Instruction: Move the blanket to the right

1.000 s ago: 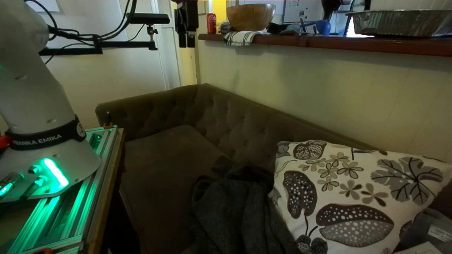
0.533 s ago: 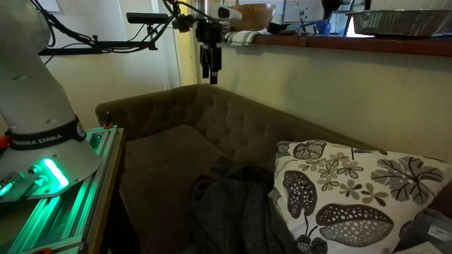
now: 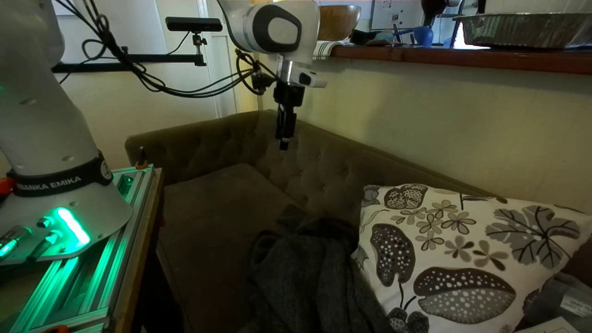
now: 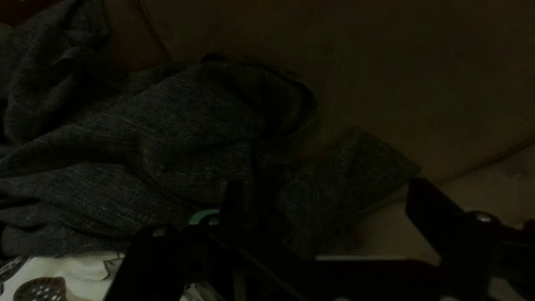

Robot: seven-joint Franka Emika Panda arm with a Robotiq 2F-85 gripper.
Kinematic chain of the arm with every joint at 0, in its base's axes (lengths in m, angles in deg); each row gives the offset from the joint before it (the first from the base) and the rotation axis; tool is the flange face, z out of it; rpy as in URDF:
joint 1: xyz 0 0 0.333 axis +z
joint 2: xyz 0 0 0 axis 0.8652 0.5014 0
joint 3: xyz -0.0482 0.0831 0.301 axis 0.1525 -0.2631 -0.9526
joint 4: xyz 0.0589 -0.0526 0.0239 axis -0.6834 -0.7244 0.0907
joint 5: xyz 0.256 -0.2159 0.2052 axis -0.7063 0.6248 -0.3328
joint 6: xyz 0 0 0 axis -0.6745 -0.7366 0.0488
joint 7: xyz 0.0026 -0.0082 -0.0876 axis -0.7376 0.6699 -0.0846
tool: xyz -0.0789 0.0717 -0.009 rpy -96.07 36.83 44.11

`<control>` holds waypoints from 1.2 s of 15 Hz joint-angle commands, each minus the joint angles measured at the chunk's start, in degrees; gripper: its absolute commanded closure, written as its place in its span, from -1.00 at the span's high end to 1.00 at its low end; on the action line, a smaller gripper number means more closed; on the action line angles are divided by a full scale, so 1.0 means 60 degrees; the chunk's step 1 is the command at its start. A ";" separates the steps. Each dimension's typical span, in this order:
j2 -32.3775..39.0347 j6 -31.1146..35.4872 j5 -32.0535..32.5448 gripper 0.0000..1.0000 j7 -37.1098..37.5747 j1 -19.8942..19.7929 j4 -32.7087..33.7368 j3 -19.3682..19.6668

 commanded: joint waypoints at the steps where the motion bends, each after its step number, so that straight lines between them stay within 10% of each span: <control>1: 0.0364 -0.0101 -0.0101 1.00 -0.0073 0.0286 0.0252 0.0257; 18: 0.5397 0.0514 -0.2809 1.00 0.0650 0.0035 0.4113 0.0862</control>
